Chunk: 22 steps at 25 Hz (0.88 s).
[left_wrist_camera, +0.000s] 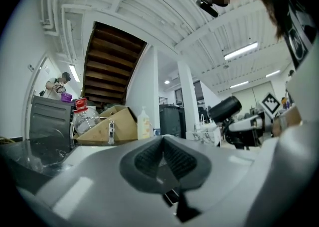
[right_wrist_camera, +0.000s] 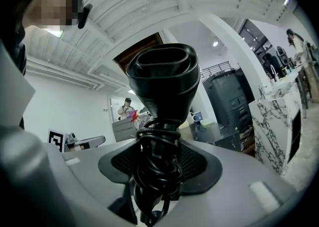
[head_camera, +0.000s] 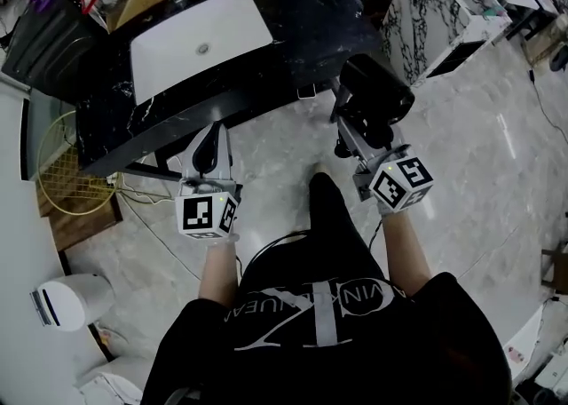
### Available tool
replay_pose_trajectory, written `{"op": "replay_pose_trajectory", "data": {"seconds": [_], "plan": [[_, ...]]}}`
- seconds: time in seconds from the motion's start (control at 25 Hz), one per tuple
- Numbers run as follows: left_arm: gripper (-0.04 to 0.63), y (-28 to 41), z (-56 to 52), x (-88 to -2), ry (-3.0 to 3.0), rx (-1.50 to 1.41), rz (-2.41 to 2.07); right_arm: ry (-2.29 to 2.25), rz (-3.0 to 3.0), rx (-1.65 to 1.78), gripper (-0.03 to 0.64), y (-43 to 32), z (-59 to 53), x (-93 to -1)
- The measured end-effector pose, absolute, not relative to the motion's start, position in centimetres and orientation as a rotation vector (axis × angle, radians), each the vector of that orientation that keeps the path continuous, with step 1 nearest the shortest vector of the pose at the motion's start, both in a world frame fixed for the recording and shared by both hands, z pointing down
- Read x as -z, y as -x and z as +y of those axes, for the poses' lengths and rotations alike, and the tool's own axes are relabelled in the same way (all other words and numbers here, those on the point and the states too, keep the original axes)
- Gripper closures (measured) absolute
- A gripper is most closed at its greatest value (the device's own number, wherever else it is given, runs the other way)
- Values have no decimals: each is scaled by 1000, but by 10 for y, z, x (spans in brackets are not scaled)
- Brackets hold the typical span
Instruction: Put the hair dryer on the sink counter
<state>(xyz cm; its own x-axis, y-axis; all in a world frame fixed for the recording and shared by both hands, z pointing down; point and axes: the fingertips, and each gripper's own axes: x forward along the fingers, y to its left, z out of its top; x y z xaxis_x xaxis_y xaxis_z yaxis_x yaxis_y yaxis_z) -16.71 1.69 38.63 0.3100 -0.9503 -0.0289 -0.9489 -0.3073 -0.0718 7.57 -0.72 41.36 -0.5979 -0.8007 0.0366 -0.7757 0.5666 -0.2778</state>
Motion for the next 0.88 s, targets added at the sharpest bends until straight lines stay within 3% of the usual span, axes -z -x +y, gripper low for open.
{"op": "replay_pose_trajectory", "data": {"seconds": [0.88], "plan": [[595,114,-195,-376,2416,52,1950,939,2937,812,374,-52,-231,-412]]}}
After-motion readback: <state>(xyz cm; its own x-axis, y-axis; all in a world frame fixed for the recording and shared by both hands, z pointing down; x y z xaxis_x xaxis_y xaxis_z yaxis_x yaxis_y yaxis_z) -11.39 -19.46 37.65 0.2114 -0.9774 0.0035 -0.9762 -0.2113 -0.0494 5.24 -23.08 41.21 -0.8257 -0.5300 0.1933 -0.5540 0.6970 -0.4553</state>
